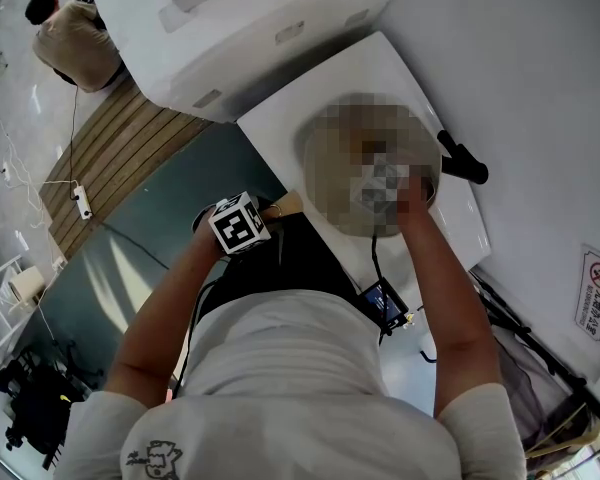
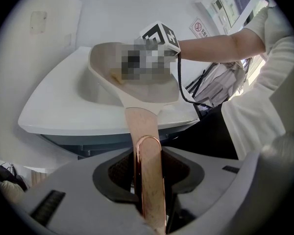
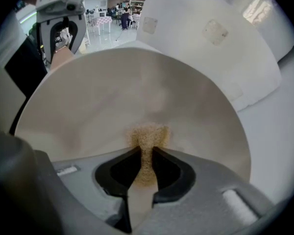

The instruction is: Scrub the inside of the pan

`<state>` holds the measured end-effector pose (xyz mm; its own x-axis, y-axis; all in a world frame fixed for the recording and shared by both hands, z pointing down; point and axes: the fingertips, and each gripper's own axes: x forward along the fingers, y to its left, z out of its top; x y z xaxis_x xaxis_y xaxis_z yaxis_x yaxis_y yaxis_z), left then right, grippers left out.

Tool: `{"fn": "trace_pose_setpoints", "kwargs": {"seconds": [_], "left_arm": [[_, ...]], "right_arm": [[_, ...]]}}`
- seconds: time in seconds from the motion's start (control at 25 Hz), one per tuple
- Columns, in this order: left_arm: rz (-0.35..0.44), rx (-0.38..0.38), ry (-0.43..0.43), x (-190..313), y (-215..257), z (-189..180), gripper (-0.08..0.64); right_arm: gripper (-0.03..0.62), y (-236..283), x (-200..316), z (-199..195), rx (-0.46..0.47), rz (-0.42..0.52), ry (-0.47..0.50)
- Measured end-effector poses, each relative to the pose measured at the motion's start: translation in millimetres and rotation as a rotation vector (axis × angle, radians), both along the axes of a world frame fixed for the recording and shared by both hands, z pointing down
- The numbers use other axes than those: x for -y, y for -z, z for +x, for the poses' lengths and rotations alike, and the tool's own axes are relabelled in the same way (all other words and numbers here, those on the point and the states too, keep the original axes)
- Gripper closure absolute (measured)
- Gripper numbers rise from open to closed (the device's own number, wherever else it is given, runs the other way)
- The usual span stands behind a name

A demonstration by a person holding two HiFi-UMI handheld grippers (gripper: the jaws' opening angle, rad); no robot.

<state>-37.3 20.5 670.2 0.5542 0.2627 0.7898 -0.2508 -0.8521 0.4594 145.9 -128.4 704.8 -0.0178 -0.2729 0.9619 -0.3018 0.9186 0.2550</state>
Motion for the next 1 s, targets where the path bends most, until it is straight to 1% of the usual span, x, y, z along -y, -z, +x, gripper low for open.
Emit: {"fn": "trace_pose_setpoints", "kwargs": {"seconds": [0.24, 0.48, 0.88, 1.0], "left_arm": [[-0.002, 0.002, -0.009, 0.5, -0.3, -0.8, 0.417], [0.013, 0.009, -0.011, 0.3, -0.5, -0.4, 0.417], [0.069, 0.013, -0.005, 0.7, -1.2, 1.8, 0.416], [0.088, 0.011, -0.006, 0.9, -1.5, 2.9, 0.416]], "right_arm": [[0.518, -4.3, -37.3, -19.3, 0.053, -0.069, 0.001], [0.514, -8.3, -64.4, -26.4, 0.070, -0.120, -0.012], [0.512, -15.6, -103.2, -32.7, 0.103, -0.225, -0.075], [0.512, -17.5, -107.5, -32.7, 0.115, -0.238, -0.109]]}}
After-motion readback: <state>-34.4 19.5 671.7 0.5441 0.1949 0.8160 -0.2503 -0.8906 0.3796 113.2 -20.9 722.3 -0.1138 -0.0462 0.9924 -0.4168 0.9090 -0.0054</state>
